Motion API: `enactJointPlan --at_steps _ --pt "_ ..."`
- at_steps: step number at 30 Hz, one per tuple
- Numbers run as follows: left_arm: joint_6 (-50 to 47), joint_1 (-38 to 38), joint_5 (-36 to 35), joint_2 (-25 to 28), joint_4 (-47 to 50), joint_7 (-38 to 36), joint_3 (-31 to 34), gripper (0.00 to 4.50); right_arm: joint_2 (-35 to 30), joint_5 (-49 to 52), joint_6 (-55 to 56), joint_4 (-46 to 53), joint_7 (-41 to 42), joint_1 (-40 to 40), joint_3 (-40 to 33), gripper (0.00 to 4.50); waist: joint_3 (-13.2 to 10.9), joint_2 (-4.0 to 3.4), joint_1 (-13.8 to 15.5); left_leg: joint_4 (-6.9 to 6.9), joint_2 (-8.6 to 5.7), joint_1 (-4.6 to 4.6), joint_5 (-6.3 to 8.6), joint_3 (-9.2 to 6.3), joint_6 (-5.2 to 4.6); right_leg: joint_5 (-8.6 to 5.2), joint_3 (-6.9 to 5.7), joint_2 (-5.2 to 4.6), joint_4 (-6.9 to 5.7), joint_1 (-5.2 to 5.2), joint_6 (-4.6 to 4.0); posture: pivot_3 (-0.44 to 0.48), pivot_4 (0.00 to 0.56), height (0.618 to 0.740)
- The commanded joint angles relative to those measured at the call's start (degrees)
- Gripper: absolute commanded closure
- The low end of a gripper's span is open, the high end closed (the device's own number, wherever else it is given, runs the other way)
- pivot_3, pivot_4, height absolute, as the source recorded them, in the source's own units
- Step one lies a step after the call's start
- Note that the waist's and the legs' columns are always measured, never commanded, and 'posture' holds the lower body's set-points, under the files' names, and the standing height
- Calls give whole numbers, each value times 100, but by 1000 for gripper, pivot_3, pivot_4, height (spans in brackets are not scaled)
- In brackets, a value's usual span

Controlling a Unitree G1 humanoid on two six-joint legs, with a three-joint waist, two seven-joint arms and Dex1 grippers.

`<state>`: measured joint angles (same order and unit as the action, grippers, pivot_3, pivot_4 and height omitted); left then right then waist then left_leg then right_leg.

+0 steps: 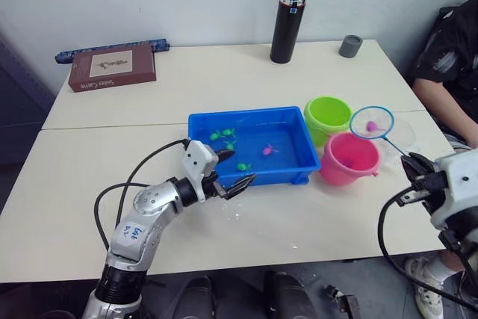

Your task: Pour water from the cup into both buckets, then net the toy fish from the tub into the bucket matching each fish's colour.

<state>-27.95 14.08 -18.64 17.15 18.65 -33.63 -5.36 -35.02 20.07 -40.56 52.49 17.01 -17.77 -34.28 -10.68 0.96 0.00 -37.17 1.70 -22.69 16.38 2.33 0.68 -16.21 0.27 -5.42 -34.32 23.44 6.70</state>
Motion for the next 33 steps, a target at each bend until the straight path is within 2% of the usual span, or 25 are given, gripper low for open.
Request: enactJointPlan --at_steps 1,8,13,23,28,33 --pt "207 184 -75 -43 -128 -143 -59 55 -48 -659 822 188 186 -421 66 4500 0 0 4 0 0 0 0 3 0 -1 -2 2 1 -1 -1 0 150 740" --pt "319 220 -52 -70 -234 -201 -73 55 -52 -1615 1973 -161 415 -869 374 4500 0 0 -4 -1 -1 3 0 8 0 -1 1 1 2 -4 -1 0 150 740" --pt "370 164 -44 -89 -208 -174 -75 55 -265 -2639 3237 -953 473 -1043 672 4500 0 1 0 -2 -3 8 -1 13 1 -2 1 1 2 -10 -3 0 150 740" --pt "423 196 -219 70 -15 -554 -58 55 -467 -3429 4750 -2237 477 -843 732 4500 0 1 -5 0 -3 27 -1 17 2 -4 3 1 -1 -23 -7 0 150 740" --pt "488 177 -256 183 117 -802 -165 55 -590 -3671 5152 -2495 494 -708 743 4500 0 1 -5 0 -2 39 -1 19 2 -5 4 1 -1 -38 -9 0 150 740" --pt "577 247 -204 248 79 -873 -180 55 -1064 -4443 5910 -2947 312 -491 757 4500 0 1 -14 -3 -2 56 -1 19 2 -10 3 0 10 -65 -18 0 150 740"
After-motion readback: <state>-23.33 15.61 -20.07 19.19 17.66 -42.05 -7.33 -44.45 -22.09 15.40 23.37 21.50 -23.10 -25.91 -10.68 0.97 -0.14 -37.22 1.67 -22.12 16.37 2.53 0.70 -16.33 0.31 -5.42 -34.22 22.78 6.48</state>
